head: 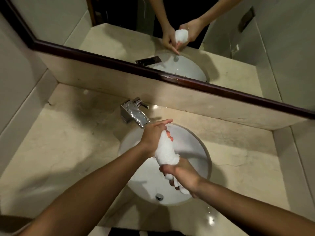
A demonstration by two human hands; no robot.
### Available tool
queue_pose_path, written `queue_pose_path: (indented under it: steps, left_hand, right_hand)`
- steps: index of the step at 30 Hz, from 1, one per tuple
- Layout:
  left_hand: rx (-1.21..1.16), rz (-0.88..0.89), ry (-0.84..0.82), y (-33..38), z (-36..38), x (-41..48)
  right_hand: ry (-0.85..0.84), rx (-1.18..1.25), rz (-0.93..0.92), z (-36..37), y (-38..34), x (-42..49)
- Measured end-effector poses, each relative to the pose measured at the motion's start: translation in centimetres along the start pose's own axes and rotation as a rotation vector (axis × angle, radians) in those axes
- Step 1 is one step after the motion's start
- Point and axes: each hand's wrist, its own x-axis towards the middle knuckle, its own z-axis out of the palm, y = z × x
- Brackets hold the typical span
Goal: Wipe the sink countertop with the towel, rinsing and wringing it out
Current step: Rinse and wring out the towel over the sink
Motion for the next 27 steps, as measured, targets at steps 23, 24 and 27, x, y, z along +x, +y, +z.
queue_pose_path:
  steps: [23,24,27]
  left_hand:
    - [0.108,-0.048,0.147,-3.9,-2.0,-1.8]
    - [0.110,-0.043,0.146,-3.5,-1.8,-2.5]
    - [0.143,-0.029,0.047,-2.5,-1.0,-4.6]
  right_hand:
    - [0.159,0.009,-0.068,2.8,5.4,-0.2]
    - [0.166,-0.006,-0.095,2.5,5.1,-0.9]
    - [0.082,0.054,-0.132,1.1,4.4,-3.3]
